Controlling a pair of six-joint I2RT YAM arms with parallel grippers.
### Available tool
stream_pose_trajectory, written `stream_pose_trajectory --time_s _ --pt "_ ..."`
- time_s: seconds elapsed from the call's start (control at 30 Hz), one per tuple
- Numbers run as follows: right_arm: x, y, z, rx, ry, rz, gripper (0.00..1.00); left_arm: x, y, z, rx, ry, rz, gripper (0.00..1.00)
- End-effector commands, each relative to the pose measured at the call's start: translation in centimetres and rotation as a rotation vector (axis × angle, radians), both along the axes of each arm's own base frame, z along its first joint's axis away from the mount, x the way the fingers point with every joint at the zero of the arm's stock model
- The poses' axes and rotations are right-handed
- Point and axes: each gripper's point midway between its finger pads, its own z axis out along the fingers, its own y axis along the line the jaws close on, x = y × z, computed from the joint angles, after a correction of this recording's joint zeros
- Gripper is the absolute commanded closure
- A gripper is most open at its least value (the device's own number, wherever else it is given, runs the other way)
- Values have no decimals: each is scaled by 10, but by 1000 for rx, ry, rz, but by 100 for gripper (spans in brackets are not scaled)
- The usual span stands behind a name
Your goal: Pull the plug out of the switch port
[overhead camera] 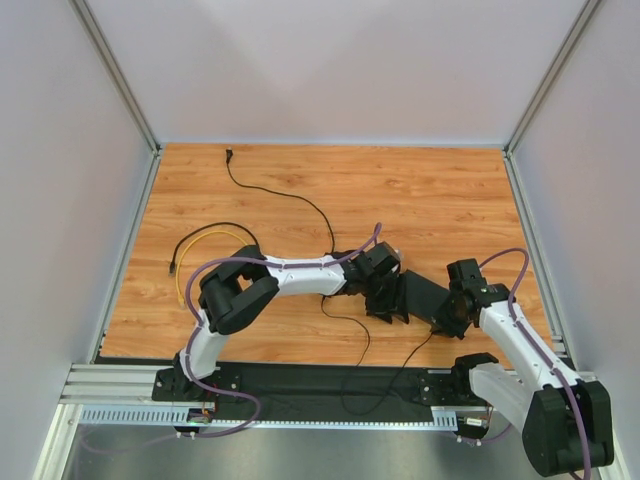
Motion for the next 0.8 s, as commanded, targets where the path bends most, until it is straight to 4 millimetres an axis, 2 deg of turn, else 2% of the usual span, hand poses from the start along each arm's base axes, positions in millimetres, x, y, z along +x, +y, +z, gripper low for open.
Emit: stream_pose_trajectory --time_s 0.0,0.1,0.2,0.27,0.33,0.5,0.73,0.77 --pt "7 -3 4 -17 -47 -5 100 14 -28 62 -190 60 192 43" --pt "8 -3 4 -15 -53 -6 100 20 -37 76 -265 107 270 42" --pt "9 -3 5 -18 -63 -8 100 22 -37 78 -272 144 330 41" --pt "9 -3 6 -17 -68 -8 100 21 -35 68 -249 227 388 41" --pt "9 -3 5 -16 -71 -9 100 24 -39 69 -284 272 423 41" --pt "10 -4 3 -22 -75 -8 100 17 -38 48 -255 432 524 41" --pt "12 -5 2 -28 -90 -9 100 31 -37 47 -308 474 664 43" --pt "12 -5 3 -28 -96 -7 100 33 -35 42 -302 482 686 43"
